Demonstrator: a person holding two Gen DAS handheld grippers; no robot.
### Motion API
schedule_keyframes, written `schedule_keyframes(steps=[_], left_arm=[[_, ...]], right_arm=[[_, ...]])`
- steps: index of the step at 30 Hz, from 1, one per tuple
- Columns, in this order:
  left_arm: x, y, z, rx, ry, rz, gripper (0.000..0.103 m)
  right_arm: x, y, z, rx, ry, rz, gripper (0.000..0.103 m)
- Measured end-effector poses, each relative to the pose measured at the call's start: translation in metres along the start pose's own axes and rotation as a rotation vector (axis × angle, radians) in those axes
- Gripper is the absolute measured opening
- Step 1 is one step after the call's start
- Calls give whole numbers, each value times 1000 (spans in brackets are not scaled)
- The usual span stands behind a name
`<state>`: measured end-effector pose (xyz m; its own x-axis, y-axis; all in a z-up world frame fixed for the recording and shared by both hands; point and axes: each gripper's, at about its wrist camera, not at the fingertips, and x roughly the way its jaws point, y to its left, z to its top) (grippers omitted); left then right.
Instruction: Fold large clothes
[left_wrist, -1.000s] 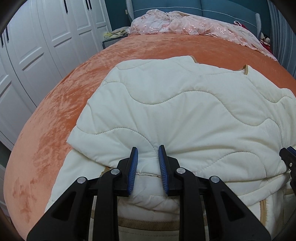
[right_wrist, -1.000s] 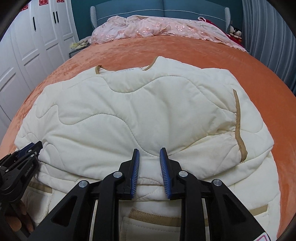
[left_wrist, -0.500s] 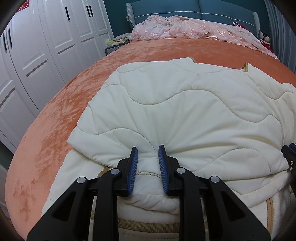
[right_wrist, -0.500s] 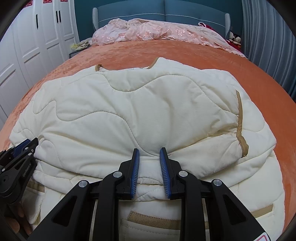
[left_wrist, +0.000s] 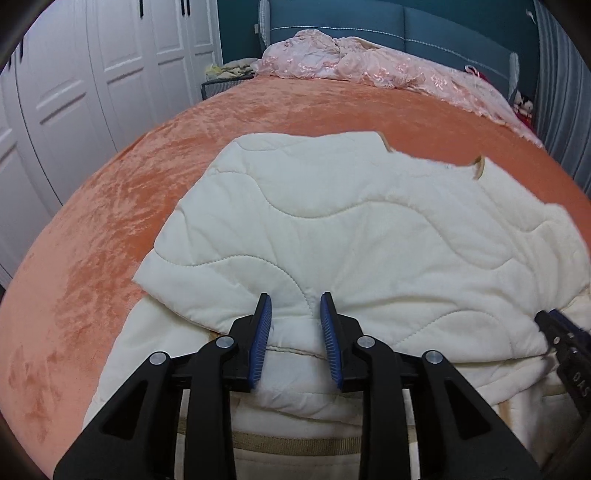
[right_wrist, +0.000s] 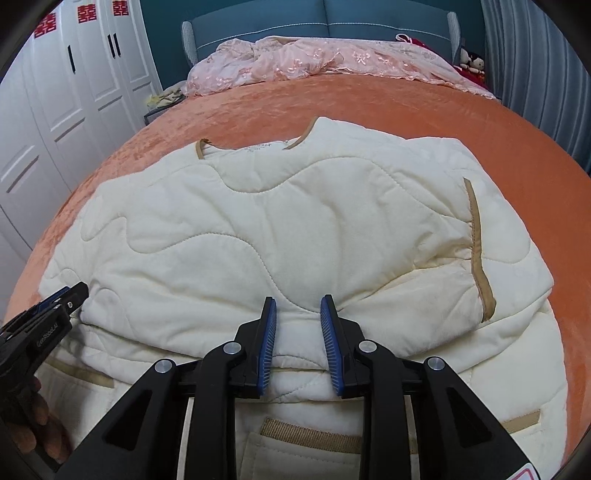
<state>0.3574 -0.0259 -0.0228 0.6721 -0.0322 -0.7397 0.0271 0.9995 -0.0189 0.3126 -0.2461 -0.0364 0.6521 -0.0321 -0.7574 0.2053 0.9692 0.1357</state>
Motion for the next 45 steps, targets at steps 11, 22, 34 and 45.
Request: schedule_keyframes(steps=[11, 22, 34, 45], left_arm=[[41, 65, 124, -166, 66, -113, 31], [143, 74, 162, -264, 180, -157, 50], [155, 57, 134, -117, 58, 10, 51], [158, 47, 127, -75, 12, 72, 52]], right_arm=[[25, 55, 112, 53, -10, 297, 49], [176, 112, 198, 129, 181, 344, 55], [179, 121, 184, -5, 99, 350, 4], [216, 128, 161, -79, 118, 209, 3]])
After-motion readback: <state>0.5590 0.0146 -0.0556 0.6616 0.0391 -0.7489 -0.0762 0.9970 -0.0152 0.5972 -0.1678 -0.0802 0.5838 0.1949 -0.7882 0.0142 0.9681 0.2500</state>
